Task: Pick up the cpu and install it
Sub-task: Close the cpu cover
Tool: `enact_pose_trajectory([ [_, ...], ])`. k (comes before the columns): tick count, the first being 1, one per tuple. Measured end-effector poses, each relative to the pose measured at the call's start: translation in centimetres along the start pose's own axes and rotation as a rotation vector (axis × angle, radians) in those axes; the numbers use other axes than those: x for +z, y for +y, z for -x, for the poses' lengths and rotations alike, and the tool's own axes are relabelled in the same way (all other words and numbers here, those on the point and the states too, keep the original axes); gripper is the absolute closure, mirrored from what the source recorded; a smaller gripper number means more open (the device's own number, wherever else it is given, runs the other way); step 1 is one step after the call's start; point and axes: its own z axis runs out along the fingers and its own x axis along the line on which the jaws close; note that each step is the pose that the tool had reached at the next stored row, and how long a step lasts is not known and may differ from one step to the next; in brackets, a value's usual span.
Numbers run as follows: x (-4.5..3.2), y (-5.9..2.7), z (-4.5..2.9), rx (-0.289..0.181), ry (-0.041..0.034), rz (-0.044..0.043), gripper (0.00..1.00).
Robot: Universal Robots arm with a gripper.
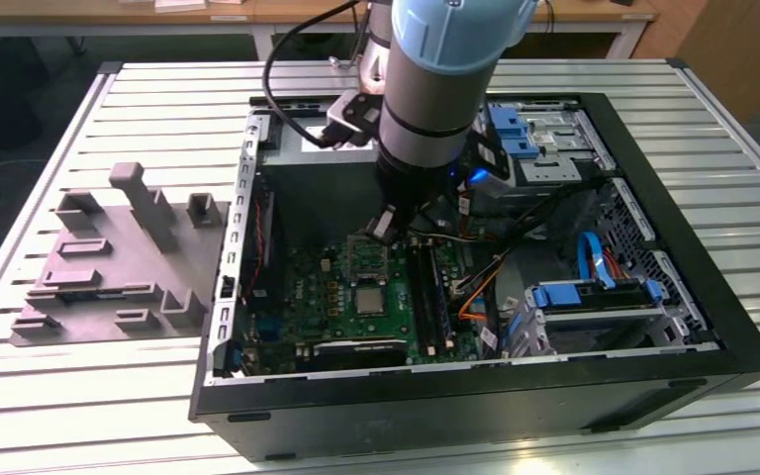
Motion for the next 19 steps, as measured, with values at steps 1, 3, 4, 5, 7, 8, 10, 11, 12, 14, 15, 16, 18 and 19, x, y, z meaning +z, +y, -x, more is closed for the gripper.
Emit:
enact_pose_trajectory([
  [1,-0.07,0.02,0.00,0.000,0.0013,-0.0009,0.89],
  [3,-0.22,0.07,-0.01,0.000,0.0044,-0.0032,0.89],
  [4,-0.26,0.13,-0.04,0.000,0.0068,-0.0049,0.89],
  [5,-0.30,0.18,-0.07,0.001,0.0103,-0.0074,0.89],
  [7,-0.35,0.30,-0.15,0.000,0.0170,-0.0121,0.89],
  [8,-0.40,0.35,-0.18,0.000,0.0197,-0.0139,0.89],
  [10,-0.58,0.41,-0.19,0.000,0.0216,-0.0149,0.89],
  [11,-0.71,0.44,-0.17,0.000,0.0213,-0.0149,0.89],
  [12,-0.87,0.46,-0.15,0.000,0.0214,-0.0150,0.89],
  [14,-1.06,0.49,-0.14,0.000,0.0213,-0.0150,0.89],
  [15,-1.10,0.50,-0.13,0.000,0.0213,-0.0150,0.89],
  [16,-1.10,0.50,-0.12,-0.001,0.0211,-0.0148,0.89],
  [18,-1.16,0.51,-0.12,-0.008,0.0226,-0.0144,0.89],
  [19,-1.23,0.52,-0.12,-0.010,0.0233,-0.0143,0.89],
])
